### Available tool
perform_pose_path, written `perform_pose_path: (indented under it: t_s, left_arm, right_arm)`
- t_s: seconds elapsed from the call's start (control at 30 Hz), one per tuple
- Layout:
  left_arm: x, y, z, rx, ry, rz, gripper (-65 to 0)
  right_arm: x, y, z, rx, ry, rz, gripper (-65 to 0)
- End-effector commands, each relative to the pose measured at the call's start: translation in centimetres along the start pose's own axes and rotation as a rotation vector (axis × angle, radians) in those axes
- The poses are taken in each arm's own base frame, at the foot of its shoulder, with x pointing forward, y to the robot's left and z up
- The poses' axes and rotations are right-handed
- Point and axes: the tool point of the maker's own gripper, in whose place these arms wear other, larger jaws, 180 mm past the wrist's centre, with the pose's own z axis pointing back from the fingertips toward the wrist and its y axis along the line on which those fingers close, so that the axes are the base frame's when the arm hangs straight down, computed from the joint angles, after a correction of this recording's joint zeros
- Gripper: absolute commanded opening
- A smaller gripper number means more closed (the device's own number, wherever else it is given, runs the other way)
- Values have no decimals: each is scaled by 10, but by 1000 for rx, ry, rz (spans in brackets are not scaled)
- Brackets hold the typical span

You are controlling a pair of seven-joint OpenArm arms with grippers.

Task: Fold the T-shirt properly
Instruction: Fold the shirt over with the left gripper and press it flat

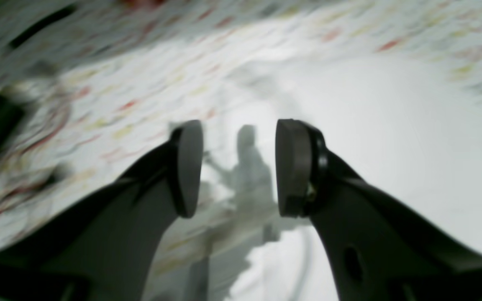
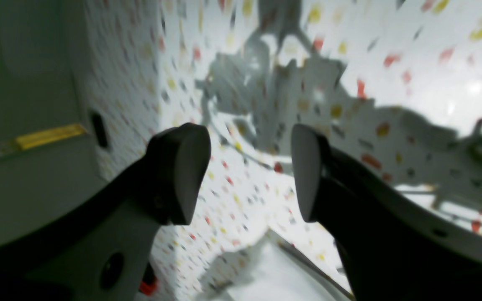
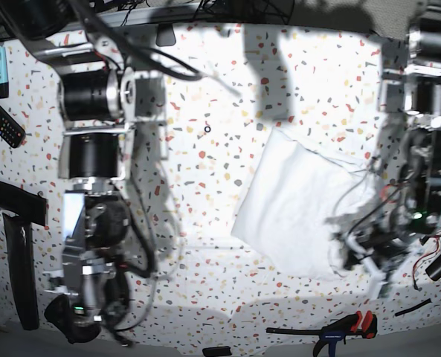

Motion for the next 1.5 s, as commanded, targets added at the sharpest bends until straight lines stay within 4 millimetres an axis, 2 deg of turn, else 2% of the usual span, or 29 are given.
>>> perform_pose_path:
  t_s: [0.0, 0.1, 0.3, 0.47, 0.63, 0.87, 0.97, 1.07, 1.27, 1.47]
  left_arm:
    - [30, -1, 0, 3, -78, 3, -381]
    - [26, -25, -22, -10, -59, 20, -381]
    - [-32, -69, -72, -38, 139, -31, -381]
    - [-68, -108, -85, -105, 253, -34, -381]
    - [-82, -148, -76, -283, 315, -46, -381]
    - [-114, -183, -56, -492, 369, -52, -381]
    - [-125, -206, -41, -638, 354, -74, -394]
    - [-127, -211, -35, -668, 342, -56, -401]
    - [-141, -209, -17, -706, 382, -285, -401]
    - [-152, -226, 5, -797, 398, -415, -401]
  right_arm:
    - [22, -10, 9, -30, -32, 38, -306]
    - [14, -30, 21, -76, 6, 62, -306]
    - [8, -47, 37, -85, 29, 57, -306]
    - [3, -53, 42, -89, 52, 55, -306]
    - [3, -54, 43, -92, 53, 56, -306]
    - [4, -54, 43, -92, 52, 57, -306]
    - [4, -55, 43, -92, 52, 57, -306]
    - [4, -54, 43, -91, 53, 60, -306]
    - [4, -54, 43, -91, 53, 60, -306]
    - [3, -54, 43, -91, 53, 60, -306]
